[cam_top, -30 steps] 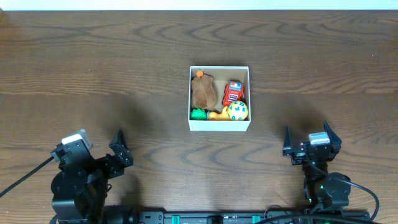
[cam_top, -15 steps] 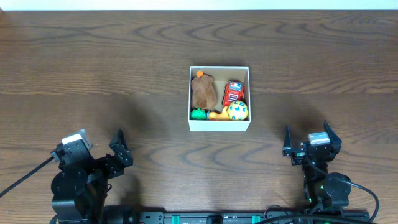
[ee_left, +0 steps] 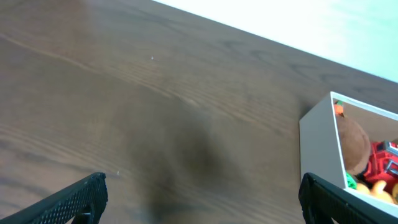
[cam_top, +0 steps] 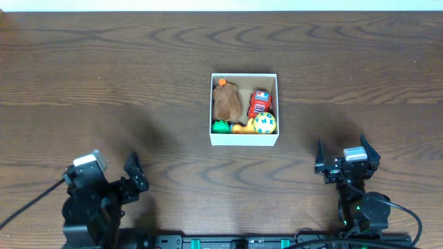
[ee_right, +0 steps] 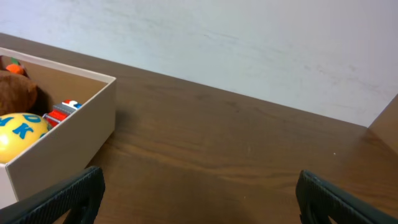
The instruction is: Pack container
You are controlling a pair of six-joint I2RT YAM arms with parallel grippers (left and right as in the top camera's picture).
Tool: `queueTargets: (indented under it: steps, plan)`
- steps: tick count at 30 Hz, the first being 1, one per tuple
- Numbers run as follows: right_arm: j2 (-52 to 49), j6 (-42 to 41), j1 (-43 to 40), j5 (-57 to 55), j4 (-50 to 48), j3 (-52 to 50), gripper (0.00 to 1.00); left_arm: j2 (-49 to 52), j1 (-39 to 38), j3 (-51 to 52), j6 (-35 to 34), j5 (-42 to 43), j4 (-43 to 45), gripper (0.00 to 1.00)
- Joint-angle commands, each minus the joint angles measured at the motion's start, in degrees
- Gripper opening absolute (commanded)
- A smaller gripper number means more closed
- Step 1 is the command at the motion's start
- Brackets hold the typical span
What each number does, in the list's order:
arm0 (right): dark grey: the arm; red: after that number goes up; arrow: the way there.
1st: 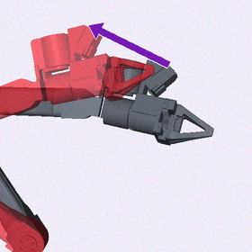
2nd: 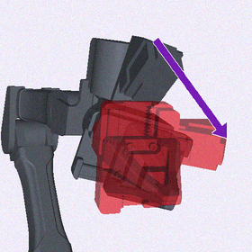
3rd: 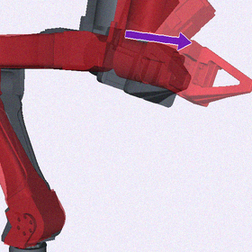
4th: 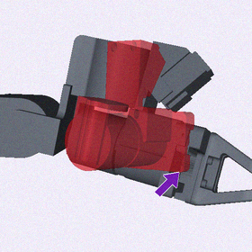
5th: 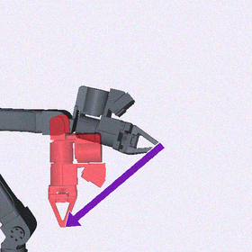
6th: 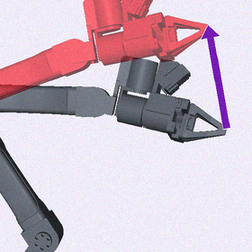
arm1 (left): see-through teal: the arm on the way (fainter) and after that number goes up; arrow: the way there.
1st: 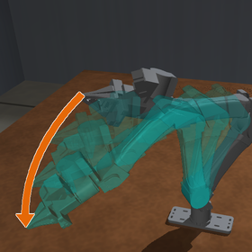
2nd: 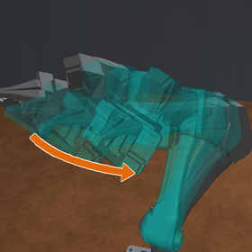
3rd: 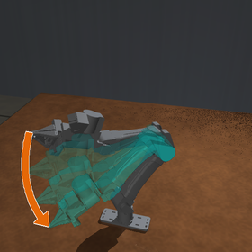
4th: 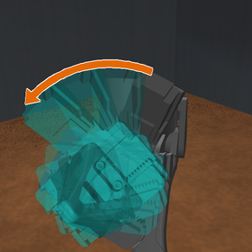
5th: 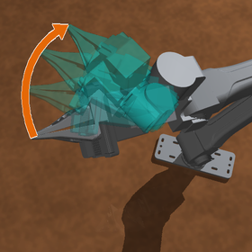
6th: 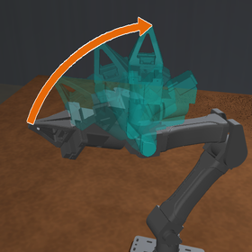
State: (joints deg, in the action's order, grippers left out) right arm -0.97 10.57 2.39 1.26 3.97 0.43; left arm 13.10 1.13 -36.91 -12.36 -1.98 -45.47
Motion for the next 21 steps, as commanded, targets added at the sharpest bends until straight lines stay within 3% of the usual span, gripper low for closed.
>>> queueTargets:
  steps: [1,7,13,21]
  plan:
    - [0.44,-0.85,0.26,-0.63,0.26,-0.11,0.99,-5.09,0.09,6.62,1.38,-1.09,3.50,0.98]
    - [0.44,-0.85,0.24,-0.63,0.26,-0.11,0.99,-13.05,0.09,20.72,1.38,-1.07,18.40,0.98]
    - [0.44,-0.85,0.26,-0.61,0.26,-0.11,0.99,-12.98,0.09,30.18,3.61,-1.09,33.38,0.98]
    - [0.44,-0.85,0.24,-0.61,0.26,-0.11,0.99,-13.00,0.07,36.70,6.40,-1.11,41.44,0.98]
